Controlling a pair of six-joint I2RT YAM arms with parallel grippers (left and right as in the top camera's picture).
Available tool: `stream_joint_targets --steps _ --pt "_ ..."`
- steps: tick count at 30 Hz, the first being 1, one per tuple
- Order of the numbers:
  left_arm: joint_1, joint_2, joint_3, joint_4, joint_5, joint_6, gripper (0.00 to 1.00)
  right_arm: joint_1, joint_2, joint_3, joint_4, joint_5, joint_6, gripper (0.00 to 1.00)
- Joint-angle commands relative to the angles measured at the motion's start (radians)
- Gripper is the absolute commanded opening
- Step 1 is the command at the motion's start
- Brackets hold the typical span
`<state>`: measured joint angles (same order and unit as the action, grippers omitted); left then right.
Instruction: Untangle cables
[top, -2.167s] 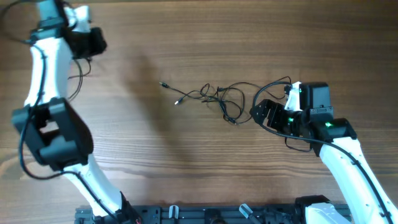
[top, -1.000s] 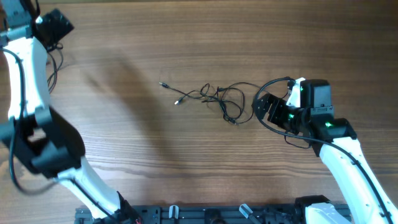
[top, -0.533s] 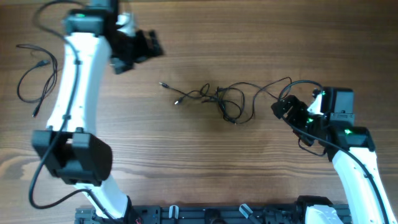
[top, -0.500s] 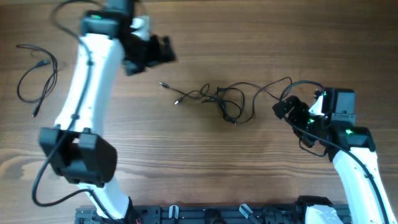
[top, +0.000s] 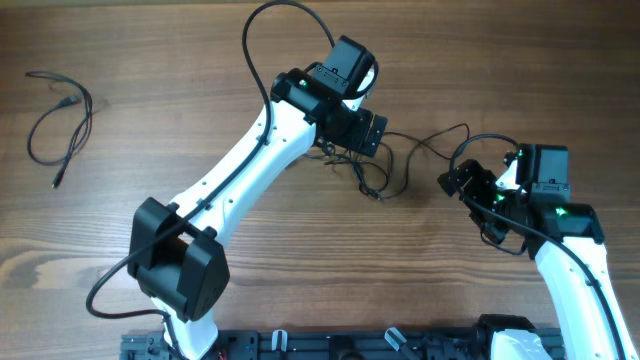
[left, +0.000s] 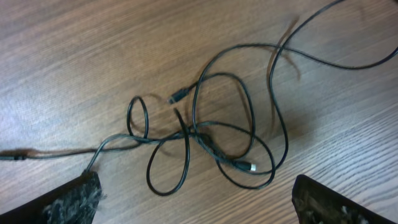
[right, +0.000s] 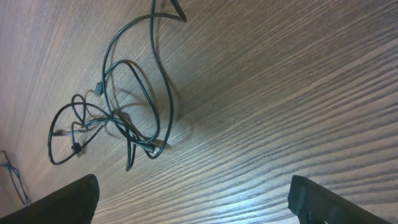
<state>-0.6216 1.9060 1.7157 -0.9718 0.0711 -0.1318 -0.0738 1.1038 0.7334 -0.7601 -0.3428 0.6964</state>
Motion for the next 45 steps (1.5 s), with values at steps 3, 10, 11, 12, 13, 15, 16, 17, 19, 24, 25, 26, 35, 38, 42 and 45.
stream_joint_targets --steps 3,10,11,12,13,15,16,17,19,24,25,26,35,38,42,45 --pt "0.003 0.006 -0.004 0.013 -0.025 0.019 1.0 -0.003 -0.014 -0.002 0.0 0.01 0.013 1.0" --pt "0.002 0.006 -0.026 0.044 -0.11 0.021 1.0 -0.003 -0.014 -0.002 0.0 0.01 0.013 1.0" --pt "0.002 0.007 -0.059 0.076 -0.109 0.021 1.0 -0.003 -0.014 -0.002 0.0 0.01 0.014 1.0" --pt "0.002 0.007 -0.084 0.095 -0.109 0.02 1.0 -0.003 -0.014 -0.002 0.0 0.01 0.014 1.0" --pt "0.002 0.007 -0.129 0.124 -0.109 0.019 1.0 -0.003 -0.014 -0.002 0.0 0.01 0.013 1.0" --pt "0.002 0.007 -0.164 0.137 -0.109 0.019 1.0 -0.003 -0.014 -0.002 0.0 0.01 0.013 1.0" --pt "0.002 0.007 -0.175 0.142 -0.106 0.019 1.0 -0.003 -0.014 -0.002 0.001 0.01 0.013 1.0" --pt "0.002 0.007 -0.183 0.152 -0.106 0.019 1.0 -0.003 -0.014 -0.002 0.001 0.01 0.014 1.0" --pt "0.002 0.008 -0.194 0.176 -0.091 0.02 1.0 -0.003 -0.014 -0.002 0.002 0.01 0.013 1.0" --pt "0.001 0.011 -0.211 0.196 -0.079 0.02 1.0 -0.003 -0.014 -0.002 0.005 0.01 0.013 1.0" --pt "0.0 0.011 -0.211 0.191 -0.06 0.021 0.96 -0.003 -0.014 -0.002 0.005 0.01 0.013 1.0" --pt "0.0 0.011 -0.211 0.19 -0.053 0.021 0.87 -0.003 -0.014 -0.002 0.005 0.01 0.014 1.0" --pt "-0.005 0.112 -0.211 0.142 -0.034 0.096 0.04 -0.003 -0.014 -0.002 0.008 0.01 0.014 1.0" --pt "-0.002 0.089 -0.21 0.153 -0.035 -0.013 0.04 -0.003 -0.014 -0.002 0.008 0.01 0.013 1.0" --pt "0.0 0.039 -0.209 0.182 -0.008 -0.032 0.04 -0.003 -0.014 -0.002 0.008 0.01 0.014 1.0" --pt "0.002 0.034 -0.208 0.183 -0.01 0.019 0.04 -0.003 -0.014 -0.002 0.008 0.01 0.014 1.0"
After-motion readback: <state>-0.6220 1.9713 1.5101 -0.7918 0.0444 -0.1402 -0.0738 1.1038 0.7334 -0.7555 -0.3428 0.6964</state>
